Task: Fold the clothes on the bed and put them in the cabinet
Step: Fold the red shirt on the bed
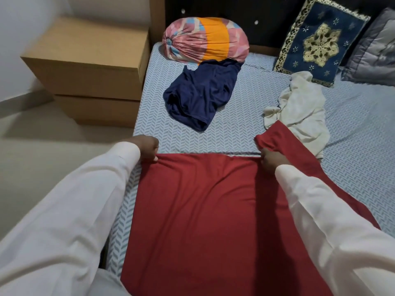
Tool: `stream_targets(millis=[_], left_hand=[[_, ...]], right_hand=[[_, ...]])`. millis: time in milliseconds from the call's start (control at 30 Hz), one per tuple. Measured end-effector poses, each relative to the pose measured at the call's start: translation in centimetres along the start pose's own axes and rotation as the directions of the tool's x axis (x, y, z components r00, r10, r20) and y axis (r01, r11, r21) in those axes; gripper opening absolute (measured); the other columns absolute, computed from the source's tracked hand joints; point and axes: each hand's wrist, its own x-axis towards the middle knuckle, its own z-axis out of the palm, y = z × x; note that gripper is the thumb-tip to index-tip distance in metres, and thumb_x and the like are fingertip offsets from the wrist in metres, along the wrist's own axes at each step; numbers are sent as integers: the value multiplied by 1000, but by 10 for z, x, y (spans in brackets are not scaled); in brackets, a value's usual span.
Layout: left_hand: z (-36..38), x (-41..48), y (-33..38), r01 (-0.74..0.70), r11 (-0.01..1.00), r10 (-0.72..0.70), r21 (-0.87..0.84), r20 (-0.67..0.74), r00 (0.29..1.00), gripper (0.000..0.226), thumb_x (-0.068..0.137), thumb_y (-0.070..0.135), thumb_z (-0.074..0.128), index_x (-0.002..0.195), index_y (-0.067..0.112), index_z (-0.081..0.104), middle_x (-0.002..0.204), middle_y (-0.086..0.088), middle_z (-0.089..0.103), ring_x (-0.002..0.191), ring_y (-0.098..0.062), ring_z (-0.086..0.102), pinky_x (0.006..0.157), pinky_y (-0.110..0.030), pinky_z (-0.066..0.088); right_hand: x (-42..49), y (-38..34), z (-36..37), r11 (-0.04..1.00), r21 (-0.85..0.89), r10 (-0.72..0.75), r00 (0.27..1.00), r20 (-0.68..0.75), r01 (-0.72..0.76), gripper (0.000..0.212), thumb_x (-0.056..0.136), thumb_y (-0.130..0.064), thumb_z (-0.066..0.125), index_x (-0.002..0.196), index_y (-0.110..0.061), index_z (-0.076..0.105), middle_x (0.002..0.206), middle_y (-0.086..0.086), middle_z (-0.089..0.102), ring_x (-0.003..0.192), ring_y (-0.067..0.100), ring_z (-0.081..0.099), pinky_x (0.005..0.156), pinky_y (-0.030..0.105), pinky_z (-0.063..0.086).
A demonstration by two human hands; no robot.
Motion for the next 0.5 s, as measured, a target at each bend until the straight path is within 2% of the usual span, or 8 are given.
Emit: stream_targets(millis=[67,100,167,200,267,333,400,500], left_hand=[[-14,-5,-12,-18,994,20,-109,15,1000,19,88,24,69,98,8,66,91,-6,61,83,-23,59,54,-14,42],[-20,-6,-18,-19,986,17,-168,-12,1000,16,90,23,68,93,7,67,87,-6,60,78,-22,58,52,-13,43],[-21,-4,-28,1,974,-20,-227,-78,997,19,92,25,65,90,7,66,86,-7,60,77,-21,55,64,-22,51],[-15,-3,-29,24,978,-47,-206,-109,993,18,93,28,63,92,10,64,89,-8,60,79,-22,56,72,-28,51],[9,4,-33,79,987,-108,-142,-209,972,17,95,32,58,98,16,63,102,-9,64,91,-26,60,79,-32,47],[36,10,-32,100,986,-141,-133,-350,926,16,97,32,53,99,17,59,107,-11,66,100,-32,60,80,-35,47],[49,14,-31,100,984,-159,-149,-463,872,20,97,31,51,104,12,53,106,-16,64,98,-38,60,76,-39,48],[58,8,-28,119,951,-252,-287,-488,836,32,97,30,52,119,8,44,114,-21,56,101,-41,57,75,-42,45]], right_hand=[[1,4,-3,998,48,42,999,-6,-41,31,95,-22,47,125,-17,50,122,25,58,106,41,61,89,41,51],[2,6,-4,996,74,59,998,-17,-57,29,95,-22,46,123,-17,51,120,25,59,104,41,62,87,42,52],[8,7,-4,994,80,80,996,-34,-77,26,96,-24,44,122,-19,50,119,24,59,103,40,61,87,41,51],[10,7,-3,994,57,94,995,-30,-92,27,96,-25,43,123,-20,48,120,24,60,105,40,61,89,40,50],[16,-2,1,994,15,112,993,-27,-112,32,97,-27,42,128,-23,43,125,21,59,111,39,59,92,40,46],[21,-8,6,988,-7,155,988,-21,-155,35,97,-28,41,132,-26,39,128,19,58,115,39,58,92,41,44],[24,-10,8,980,-20,196,980,-32,-197,37,97,-27,41,134,-25,36,129,20,57,116,39,57,90,41,43],[17,-7,8,979,22,203,978,-55,-202,48,97,-31,45,140,-19,27,129,24,57,117,42,56,93,42,43]])
